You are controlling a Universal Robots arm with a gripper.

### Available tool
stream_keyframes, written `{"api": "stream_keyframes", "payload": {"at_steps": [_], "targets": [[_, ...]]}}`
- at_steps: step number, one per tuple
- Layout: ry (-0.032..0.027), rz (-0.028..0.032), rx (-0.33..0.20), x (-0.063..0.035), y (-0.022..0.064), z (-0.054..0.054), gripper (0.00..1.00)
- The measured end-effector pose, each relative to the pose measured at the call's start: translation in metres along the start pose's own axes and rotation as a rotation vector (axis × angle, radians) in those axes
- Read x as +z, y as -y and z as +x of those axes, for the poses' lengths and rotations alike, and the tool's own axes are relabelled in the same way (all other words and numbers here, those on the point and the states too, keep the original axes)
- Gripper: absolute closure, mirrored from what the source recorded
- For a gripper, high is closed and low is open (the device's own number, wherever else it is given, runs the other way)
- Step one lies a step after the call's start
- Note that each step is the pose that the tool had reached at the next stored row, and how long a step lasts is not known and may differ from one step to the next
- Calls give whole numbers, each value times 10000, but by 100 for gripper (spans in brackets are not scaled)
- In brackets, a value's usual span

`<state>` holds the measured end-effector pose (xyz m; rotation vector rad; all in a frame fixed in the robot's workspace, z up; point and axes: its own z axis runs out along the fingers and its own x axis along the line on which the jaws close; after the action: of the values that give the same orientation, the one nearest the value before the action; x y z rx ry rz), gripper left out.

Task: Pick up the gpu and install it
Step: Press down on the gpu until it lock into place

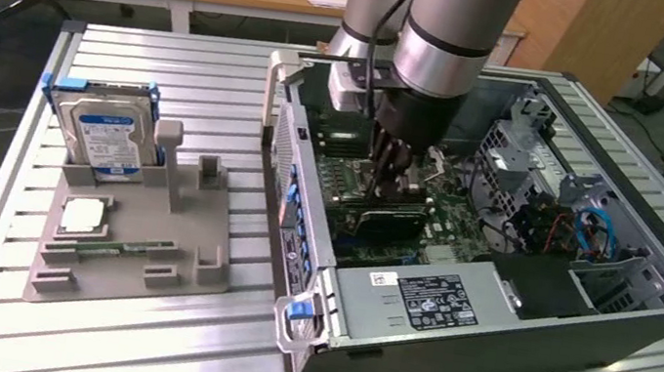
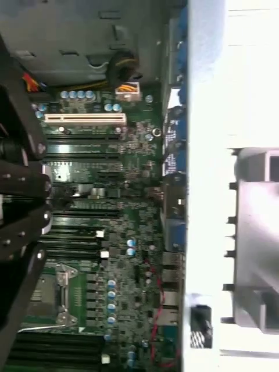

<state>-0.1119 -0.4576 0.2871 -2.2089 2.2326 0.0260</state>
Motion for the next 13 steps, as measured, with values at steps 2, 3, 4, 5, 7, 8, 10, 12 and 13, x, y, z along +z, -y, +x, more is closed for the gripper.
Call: {"api": "stream_keyframes", "payload": {"at_steps": [2,3,4,5,7,8,10,12,13], "targets": [[1,-258,4,-6,0,-1,90],[-3,-439,8,-7,0,-1,90],[-5,-619,12,-7,0,-2,90],[-7,-798,17,-7,-1,-3,90],[-5,-1173,25,-7,-1,-3,90],[-2,-1354,27,-7,-1,-3,90],[5,-1703,29,-7,0,-3,90],[7,-1980,32,-7,0,-4,90],[5,-2070,34,-7,0,-10,90]]}}
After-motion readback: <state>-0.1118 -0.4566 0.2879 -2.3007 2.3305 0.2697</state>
